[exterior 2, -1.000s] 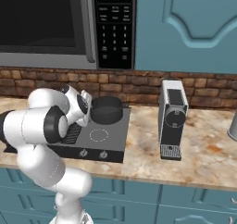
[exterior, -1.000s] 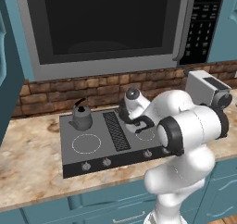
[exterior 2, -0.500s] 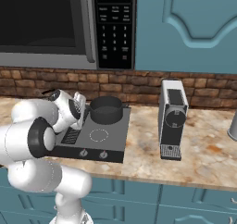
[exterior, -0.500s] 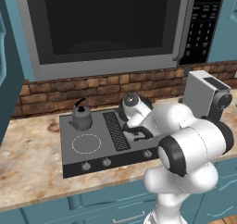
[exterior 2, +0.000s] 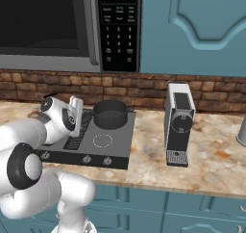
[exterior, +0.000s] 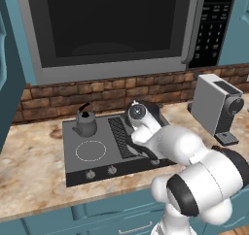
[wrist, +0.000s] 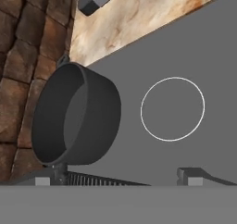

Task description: Pick the kettle from the cabinet and place it on a stove burner. Then pick the pot from the counter and place it on another stove burner. Finally, turn both burners on.

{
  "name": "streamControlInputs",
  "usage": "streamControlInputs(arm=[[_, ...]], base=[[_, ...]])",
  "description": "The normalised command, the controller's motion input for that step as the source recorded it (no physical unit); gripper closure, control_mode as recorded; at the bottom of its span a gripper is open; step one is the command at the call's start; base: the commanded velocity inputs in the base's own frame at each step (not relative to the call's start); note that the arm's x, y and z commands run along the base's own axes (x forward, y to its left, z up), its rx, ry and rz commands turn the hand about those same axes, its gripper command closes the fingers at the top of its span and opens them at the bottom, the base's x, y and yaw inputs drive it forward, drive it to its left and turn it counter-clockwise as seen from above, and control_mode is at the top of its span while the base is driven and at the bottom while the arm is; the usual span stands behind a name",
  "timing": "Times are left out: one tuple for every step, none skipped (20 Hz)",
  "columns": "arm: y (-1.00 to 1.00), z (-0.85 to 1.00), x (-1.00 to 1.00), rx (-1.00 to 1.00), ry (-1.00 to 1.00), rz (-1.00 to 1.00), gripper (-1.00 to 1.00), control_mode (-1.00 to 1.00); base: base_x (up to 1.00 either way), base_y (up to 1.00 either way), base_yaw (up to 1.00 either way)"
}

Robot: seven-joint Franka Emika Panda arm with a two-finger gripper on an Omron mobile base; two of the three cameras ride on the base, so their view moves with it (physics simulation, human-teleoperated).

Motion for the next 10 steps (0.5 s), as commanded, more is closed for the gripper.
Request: streamControlInputs(arm=[[0.15, 0.23, -0.27, 0.0, -0.09, 0.0, -1.0, -1.0], [0.14, 0.25, -0.27, 0.0, -0.08, 0.0, -1.0, -1.0], [0.12, 0.25, -0.27, 0.0, -0.08, 0.0, -1.0, -1.0], [0.12, 0.25, -0.25, 0.01, -0.07, 0.0, -1.0, -1.0], [0.1, 0.28, -0.24, 0.02, -0.06, 0.0, -1.0, -1.0], [0.09, 0.28, -0.23, 0.03, -0.05, 0.0, -1.0, -1.0], [0.08, 0.29, -0.19, 0.04, -0.03, 0.0, -1.0, -1.0], [0.06, 0.3, -0.18, 0.05, -0.02, 0.0, -1.0, -1.0], [0.06, 0.31, -0.2, 0.06, -0.01, 0.0, -1.0, -1.0], [0.06, 0.29, -0.18, 0.08, 0.0, -0.01, -1.0, -1.0]], base=[[0.0, 0.0, 0.0], [0.0, 0.0, 0.0], [0.0, 0.0, 0.0], [0.0, 0.0, 0.0], [0.0, 0.0, 0.0], [0.0, 0.0, 0.0], [0.0, 0.0, 0.0], [0.0, 0.0, 0.0], [0.0, 0.0, 0.0], [0.0, 0.0, 0.0]])
